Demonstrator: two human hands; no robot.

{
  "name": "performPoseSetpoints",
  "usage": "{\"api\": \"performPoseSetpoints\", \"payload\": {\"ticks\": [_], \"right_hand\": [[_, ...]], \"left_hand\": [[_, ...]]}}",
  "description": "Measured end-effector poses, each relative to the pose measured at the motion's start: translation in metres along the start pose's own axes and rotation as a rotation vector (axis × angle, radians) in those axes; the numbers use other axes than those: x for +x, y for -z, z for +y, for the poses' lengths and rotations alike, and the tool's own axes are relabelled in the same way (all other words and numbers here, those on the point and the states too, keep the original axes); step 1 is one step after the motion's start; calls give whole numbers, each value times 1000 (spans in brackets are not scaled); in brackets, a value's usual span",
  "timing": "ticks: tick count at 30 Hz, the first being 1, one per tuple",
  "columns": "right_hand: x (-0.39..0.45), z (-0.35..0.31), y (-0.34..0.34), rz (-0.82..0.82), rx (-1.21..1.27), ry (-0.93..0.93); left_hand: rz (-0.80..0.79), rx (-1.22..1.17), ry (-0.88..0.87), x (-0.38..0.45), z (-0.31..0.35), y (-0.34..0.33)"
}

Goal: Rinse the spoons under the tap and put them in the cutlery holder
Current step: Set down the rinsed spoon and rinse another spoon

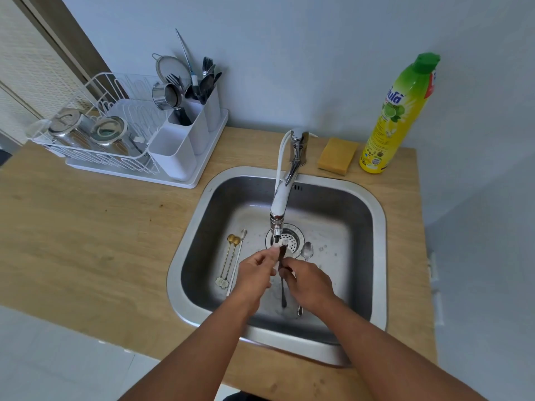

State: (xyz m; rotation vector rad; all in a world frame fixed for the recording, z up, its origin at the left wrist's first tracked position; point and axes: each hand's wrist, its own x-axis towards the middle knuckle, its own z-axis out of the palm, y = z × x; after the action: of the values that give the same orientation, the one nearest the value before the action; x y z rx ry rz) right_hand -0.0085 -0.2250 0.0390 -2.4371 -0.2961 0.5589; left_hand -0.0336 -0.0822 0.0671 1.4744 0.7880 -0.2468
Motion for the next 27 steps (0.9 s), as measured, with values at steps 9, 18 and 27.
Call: {"api": "performPoseSetpoints", "payload": {"ticks": [9, 18, 27], "right_hand": [[3, -4, 7, 30, -88, 138], [0, -4, 5, -4, 15, 24], [-6, -6, -5, 84, -47, 93]], "left_hand": [[-58, -75, 131, 8, 21, -4], [-122, -17, -23, 9, 7, 0], [75, -96, -45, 0, 16, -18]]}}
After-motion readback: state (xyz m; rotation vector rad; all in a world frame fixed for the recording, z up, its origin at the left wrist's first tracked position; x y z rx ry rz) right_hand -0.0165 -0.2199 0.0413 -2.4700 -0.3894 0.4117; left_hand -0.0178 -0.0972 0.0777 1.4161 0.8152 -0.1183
